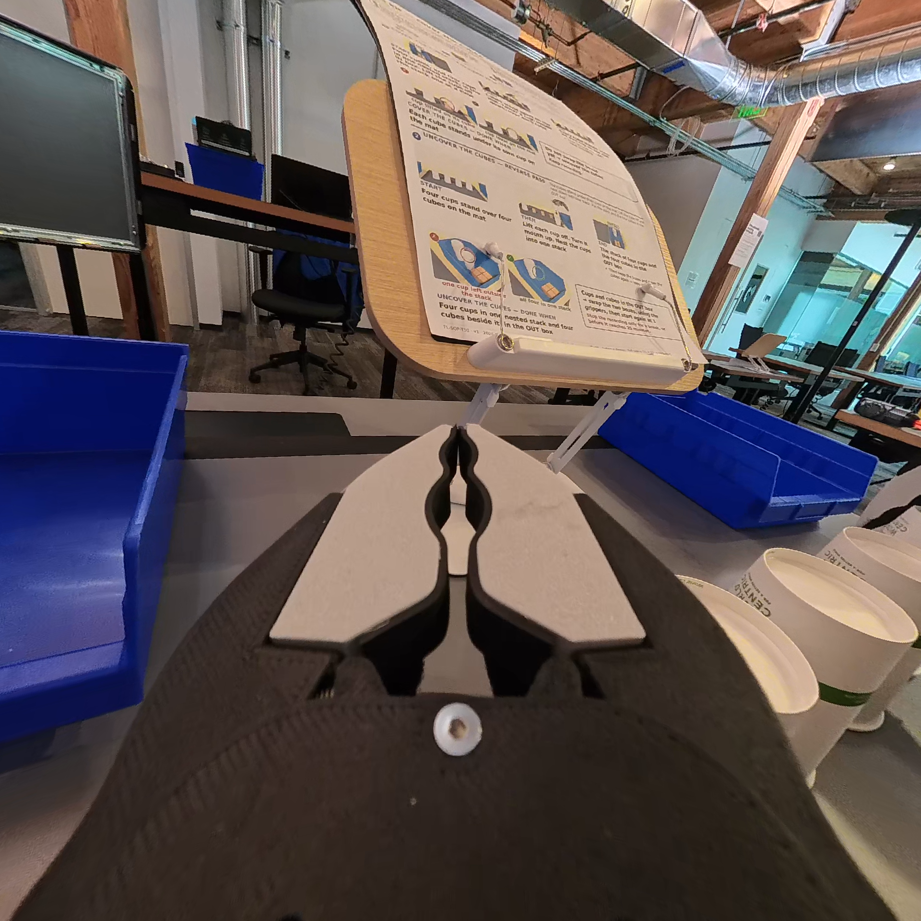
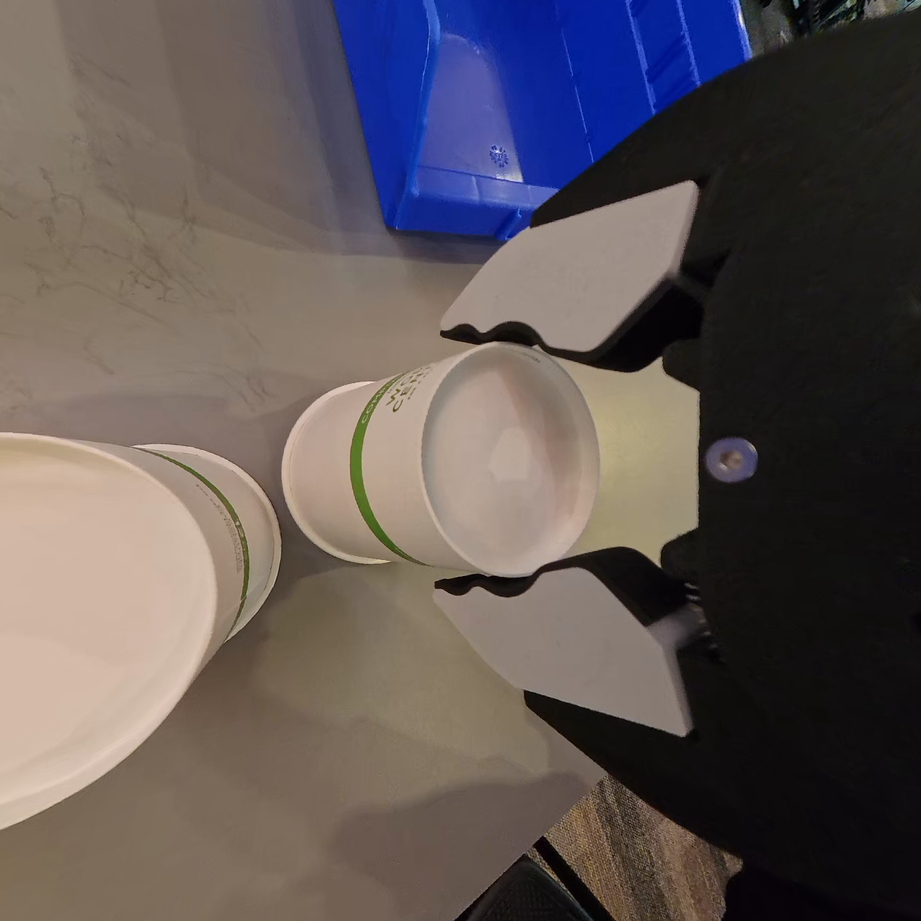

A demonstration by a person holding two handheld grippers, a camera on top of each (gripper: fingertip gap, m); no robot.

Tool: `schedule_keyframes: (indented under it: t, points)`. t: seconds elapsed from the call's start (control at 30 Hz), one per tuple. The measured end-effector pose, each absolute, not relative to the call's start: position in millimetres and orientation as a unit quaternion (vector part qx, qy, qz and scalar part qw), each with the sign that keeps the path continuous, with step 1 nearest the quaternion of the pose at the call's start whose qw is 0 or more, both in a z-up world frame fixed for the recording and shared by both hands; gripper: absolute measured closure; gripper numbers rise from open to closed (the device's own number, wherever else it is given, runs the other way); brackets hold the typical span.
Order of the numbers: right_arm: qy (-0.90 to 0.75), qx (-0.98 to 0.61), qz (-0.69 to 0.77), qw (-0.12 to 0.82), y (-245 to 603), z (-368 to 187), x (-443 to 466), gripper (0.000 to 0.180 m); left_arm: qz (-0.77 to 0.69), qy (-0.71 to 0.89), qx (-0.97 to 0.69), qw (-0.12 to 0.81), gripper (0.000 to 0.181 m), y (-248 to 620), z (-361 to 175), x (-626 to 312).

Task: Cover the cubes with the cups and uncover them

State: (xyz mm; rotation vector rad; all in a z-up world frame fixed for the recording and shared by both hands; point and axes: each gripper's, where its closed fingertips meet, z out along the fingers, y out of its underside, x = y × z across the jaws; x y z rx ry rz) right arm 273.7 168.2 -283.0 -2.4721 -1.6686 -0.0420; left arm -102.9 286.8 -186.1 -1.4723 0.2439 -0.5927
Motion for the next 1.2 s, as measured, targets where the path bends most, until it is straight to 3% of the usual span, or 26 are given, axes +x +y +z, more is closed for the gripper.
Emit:
schedule_keyframes:
  t: [0.77,1.2]
  points:
    - [-0.520,-0.829,0.016,0.204,165.7,-212.2,295.9,0.090,-0.266,0.108,-0.654,0.699,0.181,285.8,-182.9,-104.3]
    - [-0.511,-0.817,0.018,0.268,160.2,-198.6,294.7,0.089,-0.268,0.113,-0.639,0.712,0.181,277.7,-171.6,-100.5]
